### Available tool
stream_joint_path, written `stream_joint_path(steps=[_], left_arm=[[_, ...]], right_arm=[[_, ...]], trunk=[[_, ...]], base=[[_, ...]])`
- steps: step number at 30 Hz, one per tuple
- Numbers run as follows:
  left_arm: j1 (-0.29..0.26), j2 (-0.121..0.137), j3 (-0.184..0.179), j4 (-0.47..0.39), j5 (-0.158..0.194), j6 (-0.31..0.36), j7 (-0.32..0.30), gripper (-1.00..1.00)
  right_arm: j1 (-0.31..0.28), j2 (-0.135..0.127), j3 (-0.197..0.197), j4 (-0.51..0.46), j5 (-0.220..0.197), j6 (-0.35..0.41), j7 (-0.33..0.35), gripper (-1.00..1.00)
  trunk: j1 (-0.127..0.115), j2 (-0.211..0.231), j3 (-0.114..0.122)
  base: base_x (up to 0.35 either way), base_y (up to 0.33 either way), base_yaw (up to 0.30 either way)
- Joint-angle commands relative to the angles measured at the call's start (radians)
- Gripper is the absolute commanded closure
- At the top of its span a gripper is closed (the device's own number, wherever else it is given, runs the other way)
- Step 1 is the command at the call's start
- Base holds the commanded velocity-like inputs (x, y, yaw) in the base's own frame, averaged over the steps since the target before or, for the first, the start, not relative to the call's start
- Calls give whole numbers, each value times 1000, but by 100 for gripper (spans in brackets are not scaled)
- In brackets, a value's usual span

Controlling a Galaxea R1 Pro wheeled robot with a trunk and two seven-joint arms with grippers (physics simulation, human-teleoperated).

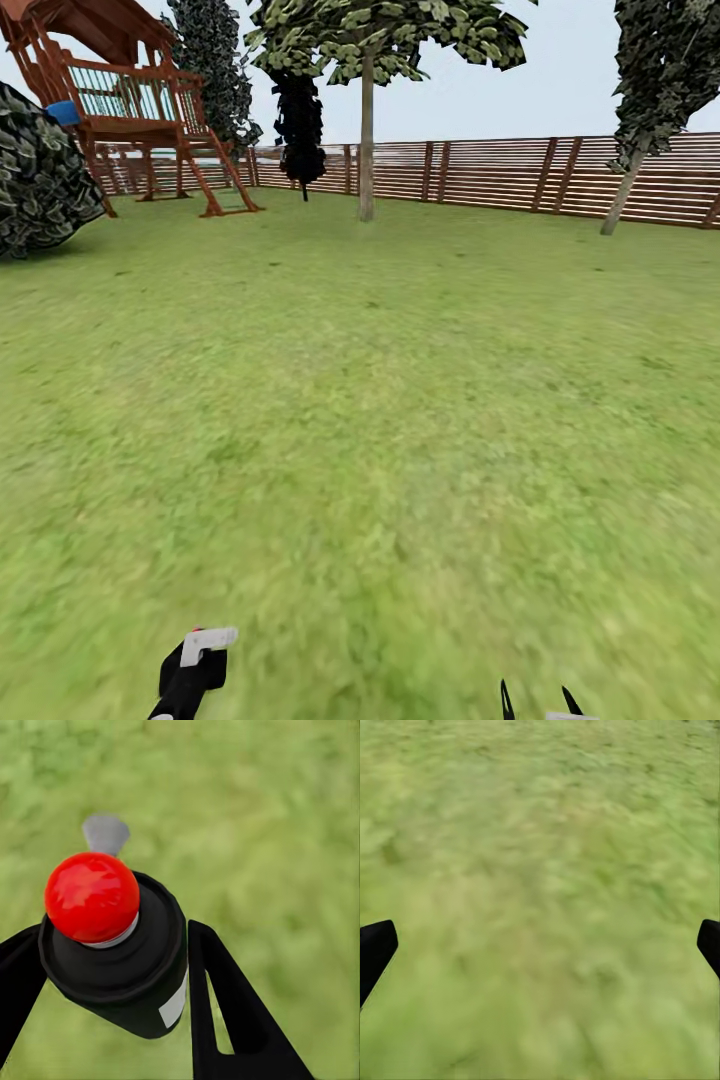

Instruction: In the garden, pick up the pesticide atomizer on the floor and spray pesticide onto both trees until each tree trunk is fully covered.

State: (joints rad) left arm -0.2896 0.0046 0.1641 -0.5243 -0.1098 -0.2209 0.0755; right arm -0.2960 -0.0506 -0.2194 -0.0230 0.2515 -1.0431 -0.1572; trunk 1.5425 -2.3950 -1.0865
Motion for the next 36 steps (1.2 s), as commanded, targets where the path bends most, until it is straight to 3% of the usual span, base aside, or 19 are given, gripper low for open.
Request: stream_joint_path(steps=[1, 36], left_arm=[[0, 0, 0, -1, 0, 0, 0, 100], [0, 0, -1, -2, 1, 0, 0, 100]], right_arm=[[0, 0, 0, 0, 0, 0, 0, -100], [0, 0, 0, 0, 0, 0, 0, -100]], trunk=[[0, 0, 0], [0, 0, 0]], base=[[340, 0, 0], [340, 0, 0]])
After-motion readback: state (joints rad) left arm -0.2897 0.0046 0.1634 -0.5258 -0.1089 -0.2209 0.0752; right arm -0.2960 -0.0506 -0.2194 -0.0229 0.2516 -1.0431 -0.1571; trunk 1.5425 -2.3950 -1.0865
